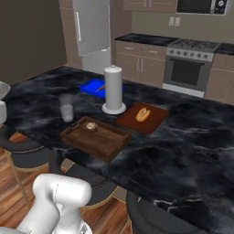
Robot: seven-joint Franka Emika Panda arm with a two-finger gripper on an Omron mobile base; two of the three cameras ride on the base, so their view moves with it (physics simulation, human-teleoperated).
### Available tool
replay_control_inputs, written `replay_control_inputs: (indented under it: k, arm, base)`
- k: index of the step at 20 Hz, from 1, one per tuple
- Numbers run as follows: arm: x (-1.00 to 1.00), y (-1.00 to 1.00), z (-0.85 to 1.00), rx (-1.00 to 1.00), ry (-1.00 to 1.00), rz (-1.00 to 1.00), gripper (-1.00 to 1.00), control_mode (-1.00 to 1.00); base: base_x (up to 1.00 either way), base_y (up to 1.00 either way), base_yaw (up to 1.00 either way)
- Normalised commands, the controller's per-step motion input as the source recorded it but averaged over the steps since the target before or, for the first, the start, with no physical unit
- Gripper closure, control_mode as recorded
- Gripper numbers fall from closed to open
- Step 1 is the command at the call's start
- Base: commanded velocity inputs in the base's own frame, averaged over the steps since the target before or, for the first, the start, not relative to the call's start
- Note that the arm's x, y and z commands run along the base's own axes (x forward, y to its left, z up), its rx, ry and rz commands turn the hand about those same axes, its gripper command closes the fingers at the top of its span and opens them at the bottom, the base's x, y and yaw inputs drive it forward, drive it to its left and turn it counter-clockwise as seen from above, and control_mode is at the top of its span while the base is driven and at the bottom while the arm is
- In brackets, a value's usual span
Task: Take the cake and cupcake from the fridge and place them on the empty tray on the dining counter.
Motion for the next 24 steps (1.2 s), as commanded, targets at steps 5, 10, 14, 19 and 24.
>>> replay_control_inputs:
  k: [5,10,14,19,24]
  arm:
    - [0.00,0.00,0.00,0.00,0.00,0.00,1.00,1.00]
    - [0.00,0.00,0.00,0.00,0.00,0.00,1.00,1.00]
    - [0.45,-0.27,-0.05,0.02,0.13,0.02,1.00,-1.00]
    - [1.00,-0.53,-0.22,0.02,0.39,0.04,1.00,-1.00]
    - [0.96,-0.38,-0.27,0.02,0.25,0.09,1.00,-1.00]
  base:
    - [0.68,-0.42,0.17]
    - [0.76,-0.44,0.13]
    - [0.41,-0.23,0.05]
    - [0.00,0.00,0.00]
    - [0.00,0.00,0.00]
